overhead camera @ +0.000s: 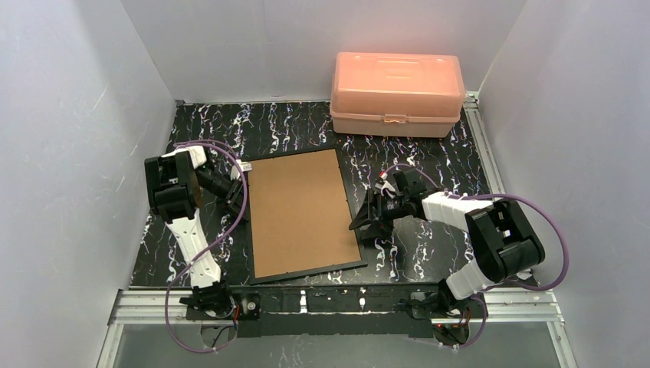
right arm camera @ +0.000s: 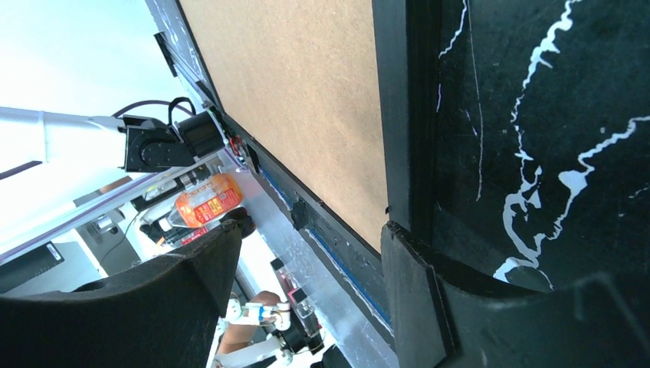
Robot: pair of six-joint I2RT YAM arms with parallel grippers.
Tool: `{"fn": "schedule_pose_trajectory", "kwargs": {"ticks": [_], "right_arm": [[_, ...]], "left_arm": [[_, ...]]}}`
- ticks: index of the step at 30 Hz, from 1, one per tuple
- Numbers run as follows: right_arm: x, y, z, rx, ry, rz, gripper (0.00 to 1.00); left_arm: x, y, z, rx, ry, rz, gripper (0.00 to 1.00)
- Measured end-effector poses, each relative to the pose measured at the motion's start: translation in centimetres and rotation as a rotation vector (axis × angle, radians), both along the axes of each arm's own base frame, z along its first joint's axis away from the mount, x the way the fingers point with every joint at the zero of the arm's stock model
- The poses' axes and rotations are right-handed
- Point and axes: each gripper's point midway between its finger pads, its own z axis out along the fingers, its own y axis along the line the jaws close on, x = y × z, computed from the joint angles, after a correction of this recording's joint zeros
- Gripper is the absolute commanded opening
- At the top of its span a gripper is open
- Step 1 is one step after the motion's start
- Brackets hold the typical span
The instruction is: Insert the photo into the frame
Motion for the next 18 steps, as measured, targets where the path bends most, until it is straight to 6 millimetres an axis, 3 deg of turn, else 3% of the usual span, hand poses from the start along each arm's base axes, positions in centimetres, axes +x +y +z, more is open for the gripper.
{"fn": "schedule_pose_trajectory", "kwargs": {"ticks": [9, 18], "right_arm": [[0.38, 0.17, -0.23, -0.011, -0.019, -0.011, 0.74], [0.22, 0.07, -0.88, -0.041, -0.029, -0.013, 0.74]], "left_arm": [[0.2, -0.15, -0.28, 0.02, 0.016, 0.034, 0.31], [0.12, -0.09, -0.63, 0.046, 0.021, 0.045, 0.18]]}}
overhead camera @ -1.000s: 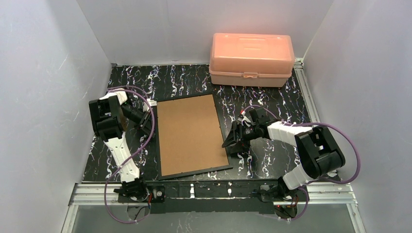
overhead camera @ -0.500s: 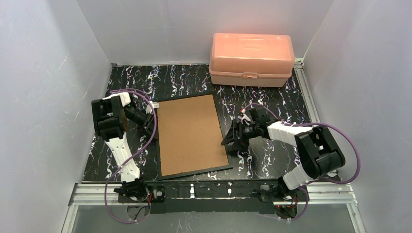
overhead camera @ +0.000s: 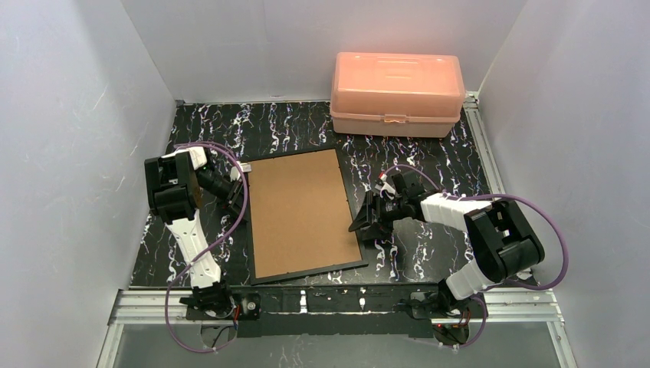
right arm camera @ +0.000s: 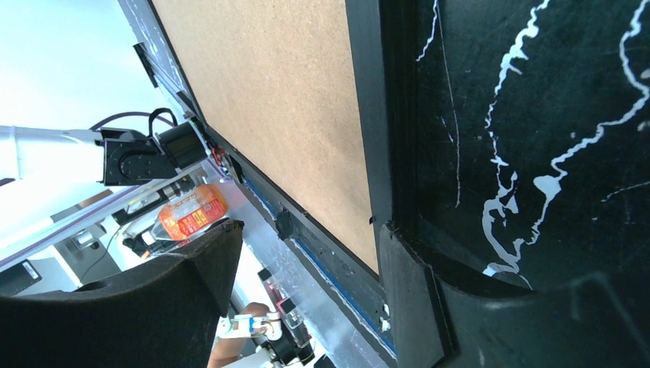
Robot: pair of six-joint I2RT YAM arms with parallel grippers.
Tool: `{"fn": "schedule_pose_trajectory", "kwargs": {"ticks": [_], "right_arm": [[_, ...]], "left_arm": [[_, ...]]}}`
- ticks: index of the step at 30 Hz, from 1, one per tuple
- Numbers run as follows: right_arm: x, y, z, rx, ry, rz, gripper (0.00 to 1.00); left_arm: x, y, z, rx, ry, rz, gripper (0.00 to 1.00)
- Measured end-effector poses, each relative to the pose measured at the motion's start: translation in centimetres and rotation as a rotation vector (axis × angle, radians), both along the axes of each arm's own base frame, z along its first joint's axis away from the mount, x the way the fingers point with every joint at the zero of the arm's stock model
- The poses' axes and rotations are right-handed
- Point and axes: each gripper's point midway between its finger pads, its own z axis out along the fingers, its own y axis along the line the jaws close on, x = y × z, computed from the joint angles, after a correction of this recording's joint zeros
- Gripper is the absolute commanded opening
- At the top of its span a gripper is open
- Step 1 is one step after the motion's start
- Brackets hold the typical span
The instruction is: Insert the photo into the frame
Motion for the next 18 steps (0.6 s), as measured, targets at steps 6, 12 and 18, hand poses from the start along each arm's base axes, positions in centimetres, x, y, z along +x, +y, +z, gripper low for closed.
{"fn": "schedule_pose_trajectory", "kwargs": {"ticks": [6, 12, 18], "right_arm": [[-0.23, 0.0, -0.11, 0.0, 0.005, 0.003, 0.74], [-0.4, 0.15, -0.15, 0.008, 0.001, 0.011, 0.74], [-0.7, 0.72, -0.21, 0.032, 0.006, 0.023, 0.73]], "left_arm": [[-0.13, -0.03, 0.0, 0.004, 0.01, 0.008, 0.11], [-0.22, 0.07, 0.13, 0.013, 0.014, 0.008, 0.07], [-0.27, 0.12, 0.17, 0.016, 0.015, 0.006, 0.05]]}}
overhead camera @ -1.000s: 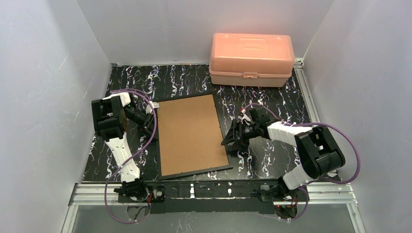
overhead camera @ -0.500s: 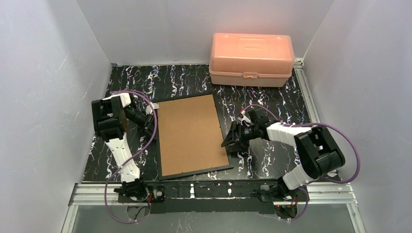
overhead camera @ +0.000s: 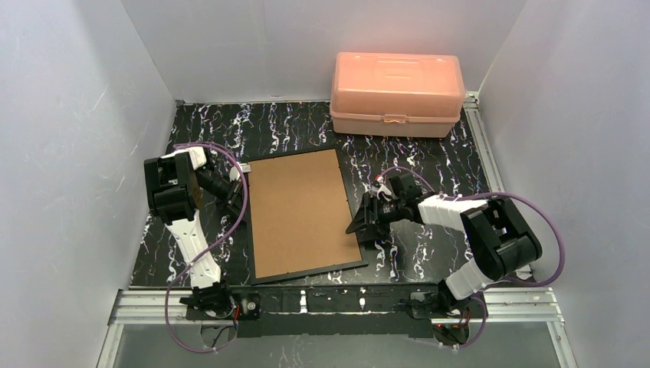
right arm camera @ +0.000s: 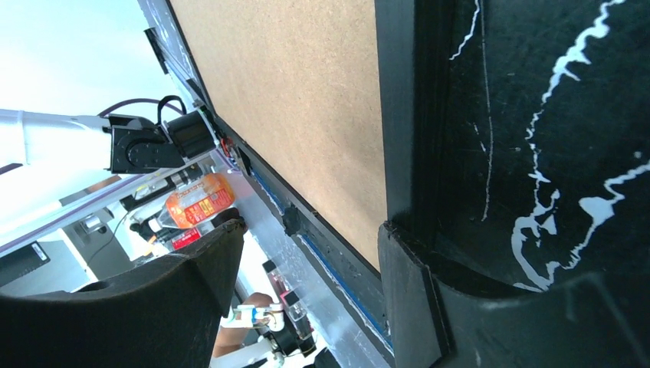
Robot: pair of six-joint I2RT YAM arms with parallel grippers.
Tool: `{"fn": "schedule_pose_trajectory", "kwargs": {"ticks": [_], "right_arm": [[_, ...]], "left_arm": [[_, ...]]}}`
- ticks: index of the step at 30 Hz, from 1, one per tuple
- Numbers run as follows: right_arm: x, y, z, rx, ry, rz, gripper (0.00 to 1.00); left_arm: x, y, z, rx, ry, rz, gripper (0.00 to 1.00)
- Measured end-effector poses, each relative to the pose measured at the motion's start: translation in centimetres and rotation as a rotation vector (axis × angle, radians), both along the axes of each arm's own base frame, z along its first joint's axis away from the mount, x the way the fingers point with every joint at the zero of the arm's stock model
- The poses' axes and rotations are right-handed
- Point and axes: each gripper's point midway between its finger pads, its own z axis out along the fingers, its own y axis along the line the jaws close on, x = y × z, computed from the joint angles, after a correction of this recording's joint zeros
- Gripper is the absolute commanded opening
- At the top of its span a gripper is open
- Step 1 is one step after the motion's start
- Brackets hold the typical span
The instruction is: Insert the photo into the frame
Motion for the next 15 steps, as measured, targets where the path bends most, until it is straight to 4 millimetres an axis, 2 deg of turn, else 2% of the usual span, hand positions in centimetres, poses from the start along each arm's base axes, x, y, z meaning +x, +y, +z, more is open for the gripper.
{"fn": "schedule_pose_trajectory", "kwargs": {"ticks": [15], "right_arm": [[-0.11, 0.37, -0.12, 0.014, 0.011, 0.009, 0.71]], "left_arm": [[-0.03, 0.05, 0.08, 0.003, -0.002, -0.002, 0.01]]}}
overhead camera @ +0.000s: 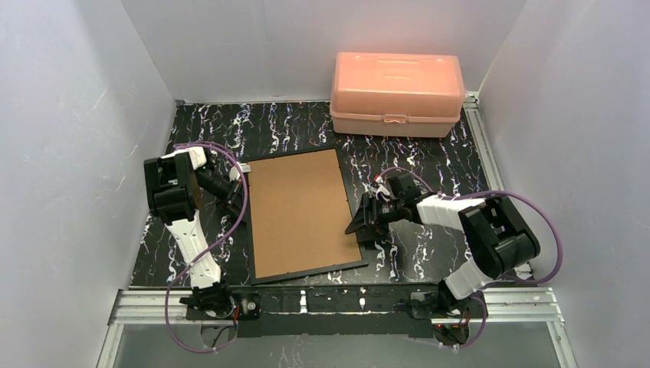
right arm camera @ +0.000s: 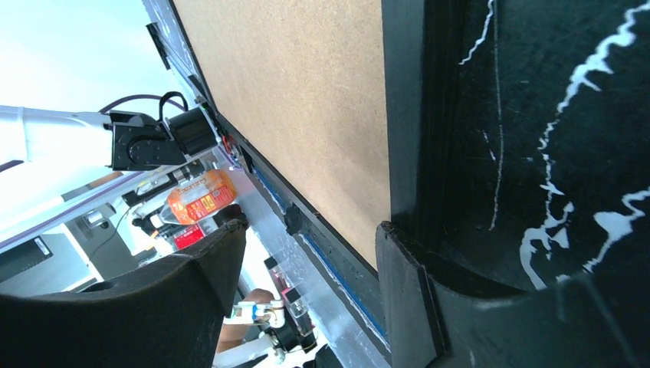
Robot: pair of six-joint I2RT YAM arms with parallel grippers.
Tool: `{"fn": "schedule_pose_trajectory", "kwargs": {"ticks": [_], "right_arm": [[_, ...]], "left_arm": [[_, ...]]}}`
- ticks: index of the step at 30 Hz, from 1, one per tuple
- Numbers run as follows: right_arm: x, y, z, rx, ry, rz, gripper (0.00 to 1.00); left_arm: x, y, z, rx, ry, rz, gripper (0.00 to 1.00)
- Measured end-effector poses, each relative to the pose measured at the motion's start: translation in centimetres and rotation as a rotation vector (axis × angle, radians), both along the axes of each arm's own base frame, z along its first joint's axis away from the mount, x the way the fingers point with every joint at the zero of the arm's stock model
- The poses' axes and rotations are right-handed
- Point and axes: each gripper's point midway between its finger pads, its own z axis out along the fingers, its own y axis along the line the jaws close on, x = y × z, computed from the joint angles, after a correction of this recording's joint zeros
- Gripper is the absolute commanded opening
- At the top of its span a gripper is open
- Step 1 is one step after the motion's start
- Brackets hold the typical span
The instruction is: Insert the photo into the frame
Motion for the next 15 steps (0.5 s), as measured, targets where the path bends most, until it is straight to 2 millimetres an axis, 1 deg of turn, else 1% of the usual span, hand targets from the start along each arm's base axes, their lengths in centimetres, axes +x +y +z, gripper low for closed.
{"fn": "schedule_pose_trajectory", "kwargs": {"ticks": [8, 15], "right_arm": [[-0.84, 0.71, -0.51, -0.002, 0.007, 0.041, 0.71], [-0.85, 0.83, -0.48, 0.001, 0.016, 0.05, 0.7]], "left_arm": [[-0.01, 0.02, 0.03, 0.001, -0.001, -0.001, 0.0], [-0.02, 0.02, 0.04, 0.001, -0.001, -0.001, 0.0]]}}
